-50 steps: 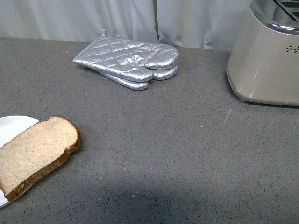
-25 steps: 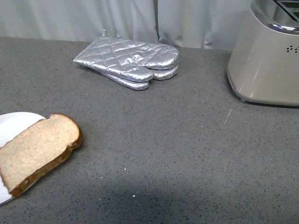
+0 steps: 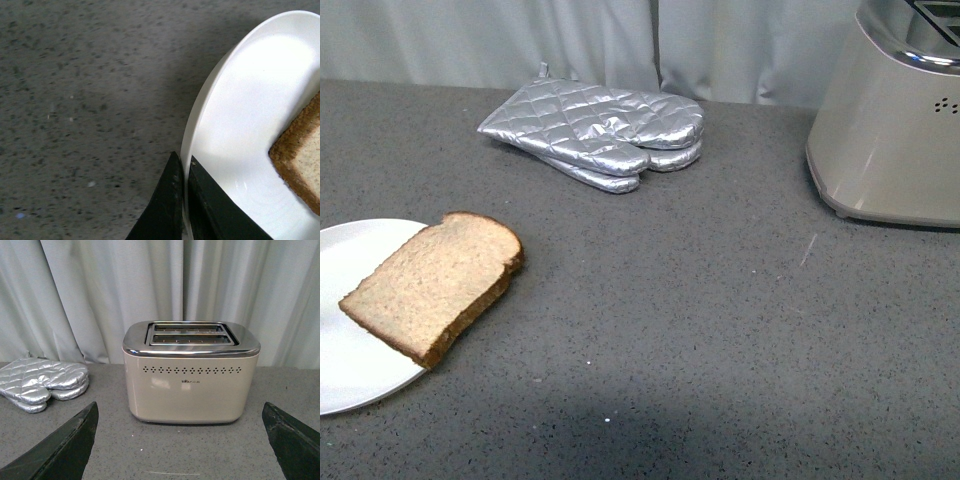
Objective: Put bread into toaster
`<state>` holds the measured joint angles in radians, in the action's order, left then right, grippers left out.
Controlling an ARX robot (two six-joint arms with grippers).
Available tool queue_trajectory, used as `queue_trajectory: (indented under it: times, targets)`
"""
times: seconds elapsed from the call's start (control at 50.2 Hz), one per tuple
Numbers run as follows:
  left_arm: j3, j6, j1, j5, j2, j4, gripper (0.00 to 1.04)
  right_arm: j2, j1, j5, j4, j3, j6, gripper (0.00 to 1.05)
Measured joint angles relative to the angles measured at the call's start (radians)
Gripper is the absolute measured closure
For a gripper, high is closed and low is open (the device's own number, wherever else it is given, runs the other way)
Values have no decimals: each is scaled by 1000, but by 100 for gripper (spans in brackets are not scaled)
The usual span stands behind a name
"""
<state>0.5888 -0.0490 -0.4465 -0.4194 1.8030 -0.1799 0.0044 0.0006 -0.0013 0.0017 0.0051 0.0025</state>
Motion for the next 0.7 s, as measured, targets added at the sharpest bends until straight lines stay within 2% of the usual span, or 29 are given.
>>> queue_trajectory:
  times: [0.338, 0.697]
  targets:
    - [-40, 132, 172, -35, -120, 15, 101, 0, 0, 0, 0, 0, 0, 9]
    - [-29, 278, 422, 27, -68, -82, 101, 0, 0, 0, 0, 0, 0, 9]
